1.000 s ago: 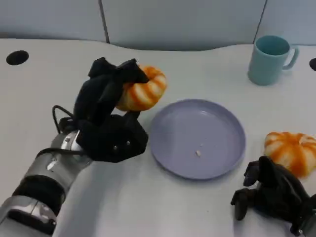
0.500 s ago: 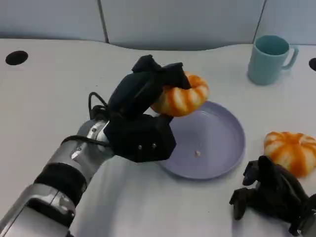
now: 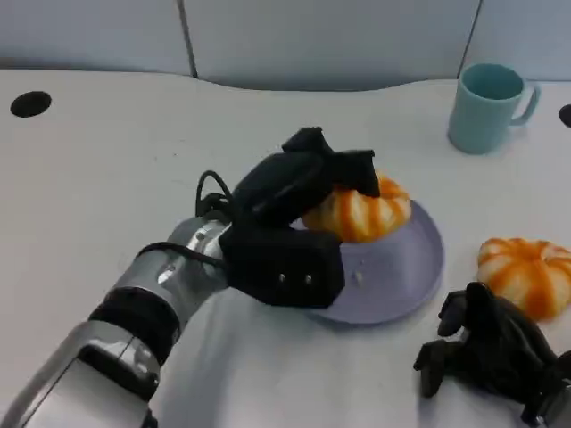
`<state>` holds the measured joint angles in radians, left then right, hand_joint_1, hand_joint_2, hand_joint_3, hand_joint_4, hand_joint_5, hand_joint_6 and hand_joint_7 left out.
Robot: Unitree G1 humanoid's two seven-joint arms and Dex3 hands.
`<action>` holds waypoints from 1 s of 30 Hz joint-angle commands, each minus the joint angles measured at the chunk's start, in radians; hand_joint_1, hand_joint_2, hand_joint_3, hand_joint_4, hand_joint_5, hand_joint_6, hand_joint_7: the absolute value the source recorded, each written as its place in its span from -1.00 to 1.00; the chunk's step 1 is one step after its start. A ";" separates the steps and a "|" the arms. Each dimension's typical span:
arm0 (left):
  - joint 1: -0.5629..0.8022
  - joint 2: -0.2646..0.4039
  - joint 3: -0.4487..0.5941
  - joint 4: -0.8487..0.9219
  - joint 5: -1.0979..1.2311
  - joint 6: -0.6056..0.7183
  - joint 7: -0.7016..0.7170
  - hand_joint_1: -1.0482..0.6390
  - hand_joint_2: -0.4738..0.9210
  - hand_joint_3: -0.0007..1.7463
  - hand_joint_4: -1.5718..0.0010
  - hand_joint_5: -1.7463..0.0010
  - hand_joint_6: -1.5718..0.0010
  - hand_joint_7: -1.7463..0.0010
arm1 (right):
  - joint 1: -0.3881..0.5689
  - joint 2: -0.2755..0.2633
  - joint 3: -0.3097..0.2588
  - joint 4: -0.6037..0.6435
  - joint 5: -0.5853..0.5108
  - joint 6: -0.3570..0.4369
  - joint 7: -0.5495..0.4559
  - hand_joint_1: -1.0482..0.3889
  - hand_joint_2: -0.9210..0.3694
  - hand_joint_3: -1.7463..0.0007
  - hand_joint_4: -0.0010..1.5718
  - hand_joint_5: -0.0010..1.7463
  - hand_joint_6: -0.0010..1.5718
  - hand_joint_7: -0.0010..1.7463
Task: Grasp the bread from the table and place it into the plate.
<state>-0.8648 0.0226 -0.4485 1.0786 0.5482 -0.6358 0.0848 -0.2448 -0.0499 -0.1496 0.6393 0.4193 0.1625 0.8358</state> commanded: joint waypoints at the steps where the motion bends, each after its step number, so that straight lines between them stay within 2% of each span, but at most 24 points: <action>1: -0.033 0.002 -0.016 0.027 0.024 -0.016 0.023 -0.09 0.22 0.83 -0.35 -1.00 -0.15 -1.00 | 0.024 -0.009 -0.003 0.001 0.000 0.006 -0.002 -0.26 -1.00 0.67 1.00 -0.23 1.00 -0.55; 9: -0.032 0.000 -0.022 0.039 0.040 0.004 0.015 -0.10 0.23 0.85 -0.35 -1.00 -0.15 -1.00 | 0.031 -0.004 -0.005 -0.017 0.005 0.020 -0.024 -0.25 -1.00 0.69 1.00 -0.22 1.00 -0.54; 12: -0.037 0.005 -0.026 0.047 0.042 0.017 -0.016 -0.10 0.23 0.76 -0.20 -1.00 -0.05 -0.93 | 0.035 -0.007 0.000 -0.021 -0.004 0.006 -0.021 -0.26 -1.00 0.67 1.00 -0.23 1.00 -0.54; 14: -0.037 0.006 -0.027 0.047 0.041 0.020 -0.020 -0.10 0.23 0.74 -0.18 -1.00 -0.03 -0.91 | 0.036 -0.008 0.001 -0.021 -0.004 0.004 -0.020 -0.26 -1.00 0.67 1.00 -0.23 1.00 -0.54; 26: -0.037 0.007 -0.032 0.046 0.037 0.022 -0.021 -0.10 0.24 0.72 -0.17 -1.00 -0.03 -0.91 | 0.036 -0.008 0.002 -0.021 -0.004 0.004 -0.021 -0.26 -1.00 0.66 1.00 -0.23 1.00 -0.54; 27: -0.054 0.020 -0.066 0.037 0.075 0.101 -0.091 -0.10 0.24 0.72 -0.17 -1.00 -0.03 -0.91 | 0.037 -0.010 0.003 -0.025 -0.004 0.006 -0.021 -0.26 -1.00 0.66 1.00 -0.23 1.00 -0.54; 28: -0.065 0.031 -0.091 0.028 0.103 0.162 -0.144 -0.59 0.69 0.12 0.52 -0.01 0.58 0.08 | 0.039 -0.011 0.004 -0.027 -0.005 0.007 -0.021 -0.27 -1.00 0.67 1.00 -0.22 1.00 -0.53; 29: -0.071 0.038 -0.109 0.017 0.122 0.208 -0.184 -0.76 0.84 -0.10 0.75 0.37 0.78 0.43 | 0.039 -0.012 0.004 -0.029 -0.005 0.009 -0.021 -0.27 -1.00 0.67 1.00 -0.21 1.00 -0.52; 30: -0.072 0.043 -0.118 0.003 0.131 0.239 -0.209 -0.85 0.92 -0.22 0.87 0.57 0.89 0.61 | 0.040 -0.012 0.005 -0.031 -0.005 0.009 -0.021 -0.28 -1.00 0.67 1.00 -0.21 1.00 -0.52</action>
<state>-0.9073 0.0329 -0.5352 1.1090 0.6443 -0.4811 -0.0467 -0.2279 -0.0473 -0.1448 0.6153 0.4206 0.1626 0.8239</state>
